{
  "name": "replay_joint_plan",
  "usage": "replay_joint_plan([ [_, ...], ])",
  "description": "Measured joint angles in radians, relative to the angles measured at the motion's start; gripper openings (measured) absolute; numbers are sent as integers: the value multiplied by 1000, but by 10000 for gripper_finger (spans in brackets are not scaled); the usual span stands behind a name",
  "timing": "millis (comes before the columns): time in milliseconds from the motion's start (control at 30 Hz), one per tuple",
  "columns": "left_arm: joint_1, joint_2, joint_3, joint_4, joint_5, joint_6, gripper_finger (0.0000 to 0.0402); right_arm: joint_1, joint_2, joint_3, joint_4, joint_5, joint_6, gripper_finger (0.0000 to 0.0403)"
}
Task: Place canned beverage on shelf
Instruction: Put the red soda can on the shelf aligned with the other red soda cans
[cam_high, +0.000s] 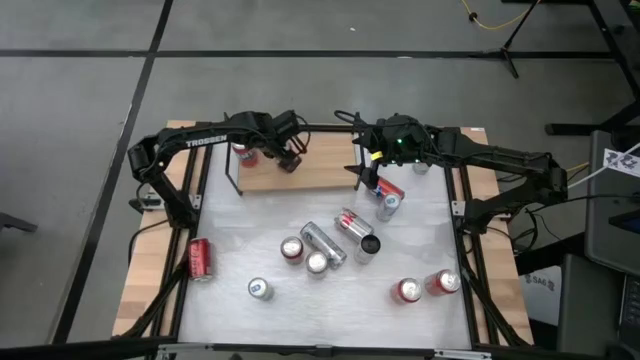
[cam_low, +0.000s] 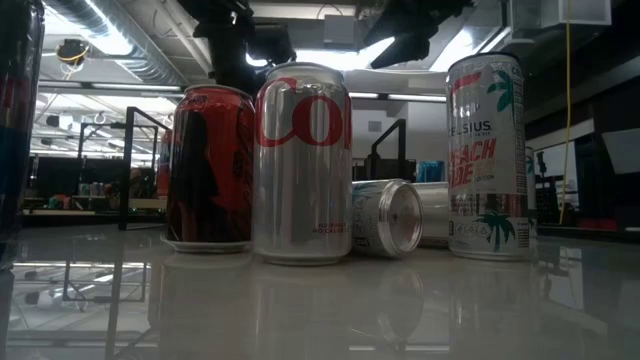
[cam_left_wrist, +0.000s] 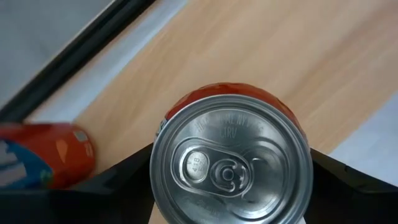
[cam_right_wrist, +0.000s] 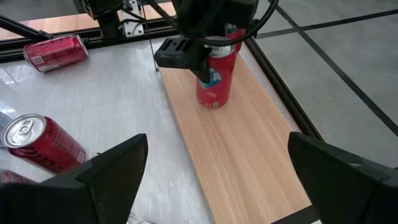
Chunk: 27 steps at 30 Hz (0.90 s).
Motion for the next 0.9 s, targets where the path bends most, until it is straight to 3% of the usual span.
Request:
replay_joint_plan([
  [900,-7,2,0,3,64,-32,346,0,0,0,0,0,0,379],
])
